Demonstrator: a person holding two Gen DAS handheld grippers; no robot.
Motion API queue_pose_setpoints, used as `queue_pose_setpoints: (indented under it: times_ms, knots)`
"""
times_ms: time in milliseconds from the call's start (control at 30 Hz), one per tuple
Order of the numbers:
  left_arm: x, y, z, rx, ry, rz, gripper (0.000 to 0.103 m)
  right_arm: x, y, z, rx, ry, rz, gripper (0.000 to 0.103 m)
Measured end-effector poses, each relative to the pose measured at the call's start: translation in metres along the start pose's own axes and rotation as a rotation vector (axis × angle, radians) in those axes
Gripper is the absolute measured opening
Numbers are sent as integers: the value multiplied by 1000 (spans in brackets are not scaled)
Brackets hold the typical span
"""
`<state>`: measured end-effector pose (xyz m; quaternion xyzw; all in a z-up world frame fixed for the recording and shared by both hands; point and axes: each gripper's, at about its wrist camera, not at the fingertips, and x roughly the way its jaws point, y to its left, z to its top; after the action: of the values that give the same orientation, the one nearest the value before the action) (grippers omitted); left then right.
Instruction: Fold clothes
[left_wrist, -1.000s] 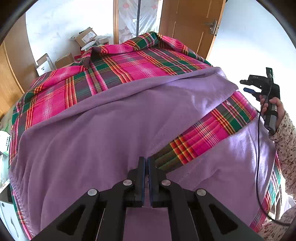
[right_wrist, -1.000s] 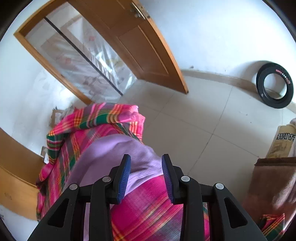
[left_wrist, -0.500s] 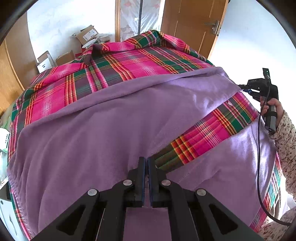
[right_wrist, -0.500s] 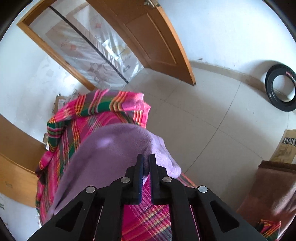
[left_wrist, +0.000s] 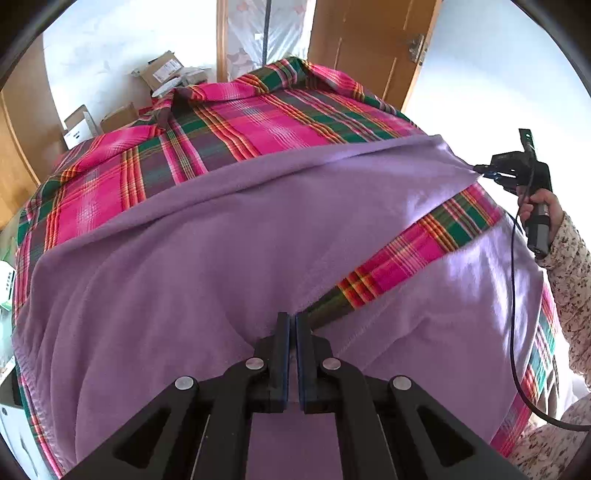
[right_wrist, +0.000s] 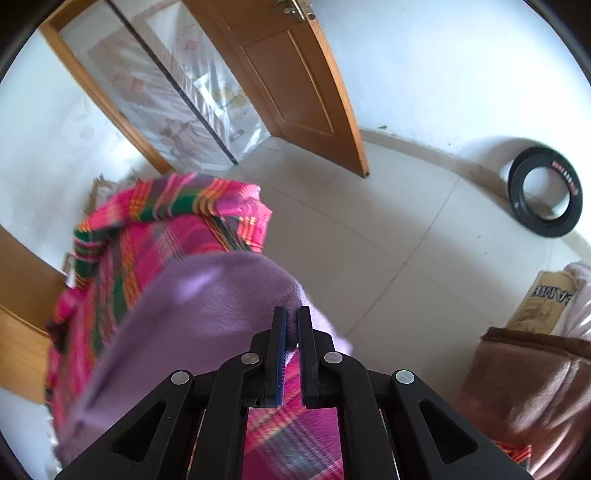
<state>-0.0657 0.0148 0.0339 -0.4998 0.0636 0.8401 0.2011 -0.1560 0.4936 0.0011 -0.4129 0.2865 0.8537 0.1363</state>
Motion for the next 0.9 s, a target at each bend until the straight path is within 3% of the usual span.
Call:
queue_pose_setpoints:
  times_ms: [267,367,467,600,767,900]
  knots:
    - [8,0,-1,21,29,-31,4,3,7,-1,-54,-4,-62,11]
    - [2,-3,-1,33,5,-73,5,-9,11,0,-71,-65,-116,13]
    - [-12,2,4,17,-48,-159,9,-24,25,-2,-125,-110,-87,14]
    - [-15,21,15,-39,-78,-149,10,-39,65,-13,-304,-149,-5,14]
    - [0,53,34,-124,-73,-92,10,-21,121,-42,-516,17,163,14]
    - [22,67,44,-135,-25,-65,10,-3,153,-65,-640,103,201,14]
